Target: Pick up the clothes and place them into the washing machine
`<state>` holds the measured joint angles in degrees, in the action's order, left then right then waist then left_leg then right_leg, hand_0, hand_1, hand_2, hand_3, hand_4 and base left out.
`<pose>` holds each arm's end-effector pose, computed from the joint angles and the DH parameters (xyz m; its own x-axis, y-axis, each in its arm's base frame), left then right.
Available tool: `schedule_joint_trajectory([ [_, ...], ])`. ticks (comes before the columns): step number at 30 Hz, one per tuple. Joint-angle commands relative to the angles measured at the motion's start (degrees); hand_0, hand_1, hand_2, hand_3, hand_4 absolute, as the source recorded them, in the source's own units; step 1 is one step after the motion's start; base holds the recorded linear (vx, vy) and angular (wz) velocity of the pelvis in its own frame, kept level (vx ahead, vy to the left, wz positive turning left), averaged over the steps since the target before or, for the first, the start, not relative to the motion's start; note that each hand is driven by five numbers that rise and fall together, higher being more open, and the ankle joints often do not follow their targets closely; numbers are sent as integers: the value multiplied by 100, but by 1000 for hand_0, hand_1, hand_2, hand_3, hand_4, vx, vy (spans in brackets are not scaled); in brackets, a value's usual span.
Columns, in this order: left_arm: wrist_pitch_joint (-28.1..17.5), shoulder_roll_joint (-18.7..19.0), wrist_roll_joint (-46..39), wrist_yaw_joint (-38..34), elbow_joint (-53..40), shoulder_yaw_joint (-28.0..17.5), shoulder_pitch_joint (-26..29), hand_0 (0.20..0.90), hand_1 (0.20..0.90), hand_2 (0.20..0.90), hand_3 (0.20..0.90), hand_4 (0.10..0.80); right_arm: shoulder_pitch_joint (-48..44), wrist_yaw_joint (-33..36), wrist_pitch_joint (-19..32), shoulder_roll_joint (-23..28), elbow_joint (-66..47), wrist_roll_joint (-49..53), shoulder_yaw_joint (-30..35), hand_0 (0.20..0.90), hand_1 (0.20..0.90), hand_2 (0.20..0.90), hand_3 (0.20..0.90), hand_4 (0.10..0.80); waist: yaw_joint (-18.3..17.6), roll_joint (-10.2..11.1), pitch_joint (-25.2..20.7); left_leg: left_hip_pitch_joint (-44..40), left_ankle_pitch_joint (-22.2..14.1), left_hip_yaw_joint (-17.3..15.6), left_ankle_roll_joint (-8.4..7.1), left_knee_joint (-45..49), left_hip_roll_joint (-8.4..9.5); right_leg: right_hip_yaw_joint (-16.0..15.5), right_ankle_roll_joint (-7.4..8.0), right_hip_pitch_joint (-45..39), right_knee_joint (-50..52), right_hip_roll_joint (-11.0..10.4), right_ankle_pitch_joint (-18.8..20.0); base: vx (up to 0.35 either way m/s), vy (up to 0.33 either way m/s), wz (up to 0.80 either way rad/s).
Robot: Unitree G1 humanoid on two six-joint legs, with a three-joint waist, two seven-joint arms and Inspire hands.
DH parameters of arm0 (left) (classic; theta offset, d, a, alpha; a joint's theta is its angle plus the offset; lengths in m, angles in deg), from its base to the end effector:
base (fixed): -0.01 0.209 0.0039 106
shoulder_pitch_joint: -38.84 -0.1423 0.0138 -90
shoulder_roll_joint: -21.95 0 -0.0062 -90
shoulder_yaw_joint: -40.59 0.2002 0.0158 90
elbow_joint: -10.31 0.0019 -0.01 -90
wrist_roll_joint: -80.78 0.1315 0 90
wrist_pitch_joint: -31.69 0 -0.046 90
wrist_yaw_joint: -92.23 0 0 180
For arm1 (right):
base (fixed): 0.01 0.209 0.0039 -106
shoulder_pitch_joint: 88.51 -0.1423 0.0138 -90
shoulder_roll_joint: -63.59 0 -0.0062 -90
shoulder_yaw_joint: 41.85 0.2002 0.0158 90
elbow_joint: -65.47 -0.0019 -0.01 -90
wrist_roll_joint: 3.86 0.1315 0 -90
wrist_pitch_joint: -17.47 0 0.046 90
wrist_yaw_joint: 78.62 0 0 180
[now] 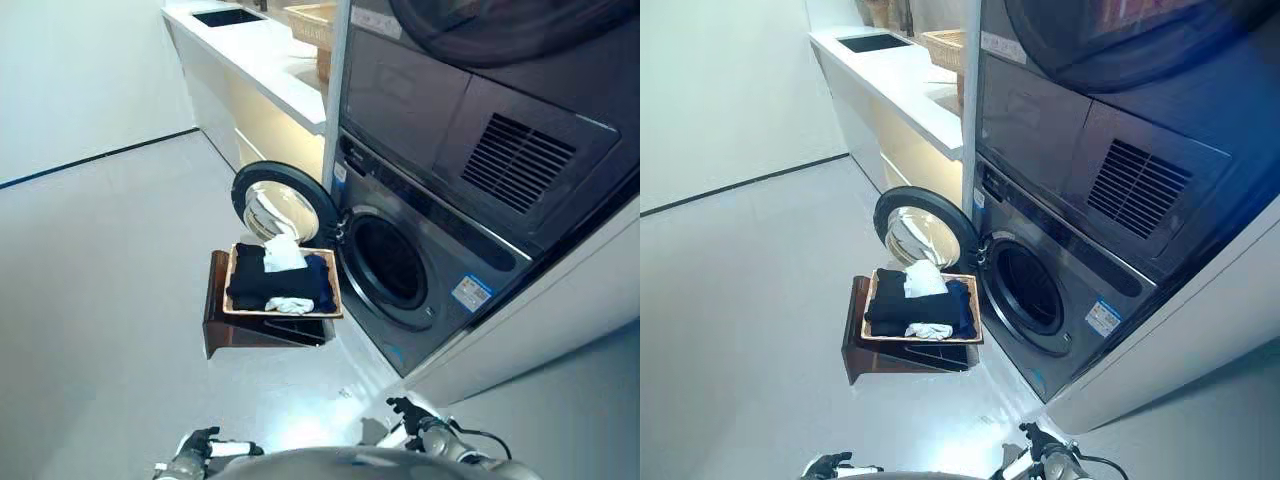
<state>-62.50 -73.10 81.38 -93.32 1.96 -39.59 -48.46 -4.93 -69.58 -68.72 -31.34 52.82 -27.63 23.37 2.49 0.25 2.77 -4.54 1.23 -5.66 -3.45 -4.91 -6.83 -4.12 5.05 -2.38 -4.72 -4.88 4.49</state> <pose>0.0570 0.2136 -0.1325 0.2759 0.2377 -0.9313 0.1588 0.9444 0.2880 0.0904 -0.1976 -0.1285 0.4560 -0.1331 -0.8800 -0.6693 0.6004 -0.4376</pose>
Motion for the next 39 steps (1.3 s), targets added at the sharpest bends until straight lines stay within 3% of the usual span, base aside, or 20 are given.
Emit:
schedule_joint_trajectory([
  [1, -143, -229, 152, -165, 265, 100, 617, 900, 900, 900, 900, 800, -221, 134, -172, 28, 495, -263, -370, 900, 900, 900, 900, 800, 44, 163, 179, -94, -316, -108, -120, -9, 240, 175, 318, 125, 197, -371, -8, 0, 0, 0],
  [26, -150, -176, 64, -106, 304, 5, 555, 900, 900, 900, 900, 800, -342, 121, -96, 99, 354, 21, -277, 900, 900, 900, 900, 800, 60, 117, 88, -315, -392, -109, -133, -9, 204, 163, 276, -39, 323, -331, -168, 0, 0, 0],
  [39, -126, -112, -48, -128, 325, -47, 609, 900, 900, 900, 900, 800, -411, 62, -124, 103, 394, 220, -248, 900, 900, 900, 900, 800, 30, 62, 256, -363, -345, -159, -134, -9, 81, 279, 224, 235, 764, -194, -359, 1, -6, 0],
])
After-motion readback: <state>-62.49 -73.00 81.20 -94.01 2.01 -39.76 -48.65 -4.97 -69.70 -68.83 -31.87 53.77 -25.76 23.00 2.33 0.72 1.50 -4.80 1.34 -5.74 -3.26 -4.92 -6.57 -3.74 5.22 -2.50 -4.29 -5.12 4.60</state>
